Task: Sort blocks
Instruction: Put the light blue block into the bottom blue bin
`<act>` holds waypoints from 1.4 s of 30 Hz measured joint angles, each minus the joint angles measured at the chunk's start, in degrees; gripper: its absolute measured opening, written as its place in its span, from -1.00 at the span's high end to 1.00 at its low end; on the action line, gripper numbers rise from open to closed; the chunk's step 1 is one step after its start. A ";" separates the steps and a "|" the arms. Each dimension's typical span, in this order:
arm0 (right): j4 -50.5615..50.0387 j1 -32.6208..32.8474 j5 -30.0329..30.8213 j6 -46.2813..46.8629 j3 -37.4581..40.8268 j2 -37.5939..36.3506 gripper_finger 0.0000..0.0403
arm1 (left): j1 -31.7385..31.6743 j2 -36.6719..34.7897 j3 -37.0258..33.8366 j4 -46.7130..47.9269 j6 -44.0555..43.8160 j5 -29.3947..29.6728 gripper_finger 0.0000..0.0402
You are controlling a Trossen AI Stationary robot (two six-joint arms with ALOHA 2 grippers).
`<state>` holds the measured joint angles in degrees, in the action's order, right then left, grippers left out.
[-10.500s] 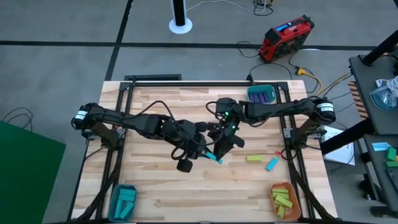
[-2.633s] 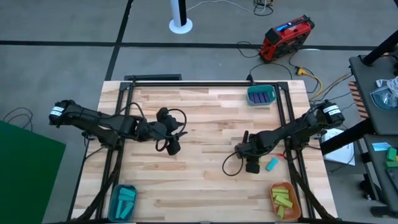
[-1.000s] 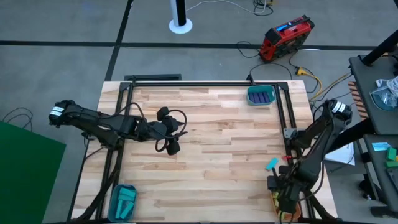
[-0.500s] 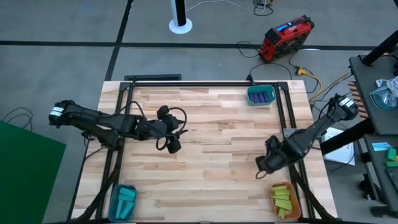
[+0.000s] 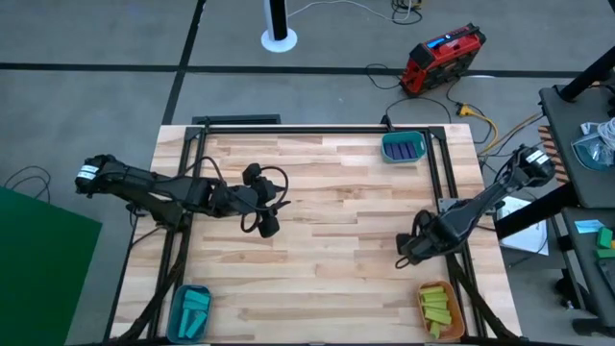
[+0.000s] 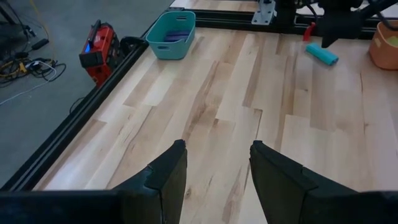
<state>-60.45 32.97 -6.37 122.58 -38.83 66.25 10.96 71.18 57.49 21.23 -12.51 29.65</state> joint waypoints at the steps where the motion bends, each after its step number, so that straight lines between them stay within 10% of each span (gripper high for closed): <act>1: 0.66 0.00 -0.39 0.15 0.56 0.33 -0.07 | 0.02 0.00 0.00 -0.02 0.10 0.00 0.23; 19: 19.17 -0.02 0.49 -3.60 6.58 3.31 -0.05 | -0.37 0.00 0.00 0.02 1.53 -0.01 0.23; 32: 18.94 -0.02 0.56 -9.23 7.44 3.20 0.56 | -0.50 0.00 0.00 -0.04 1.40 -0.02 0.23; 42: 21.16 -0.12 2.87 -18.34 4.83 2.58 0.58 | -0.50 0.00 0.00 -0.98 1.56 -0.65 0.23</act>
<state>-39.29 32.85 -3.50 104.24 -34.01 68.84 10.46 71.18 57.49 20.25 -10.95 29.00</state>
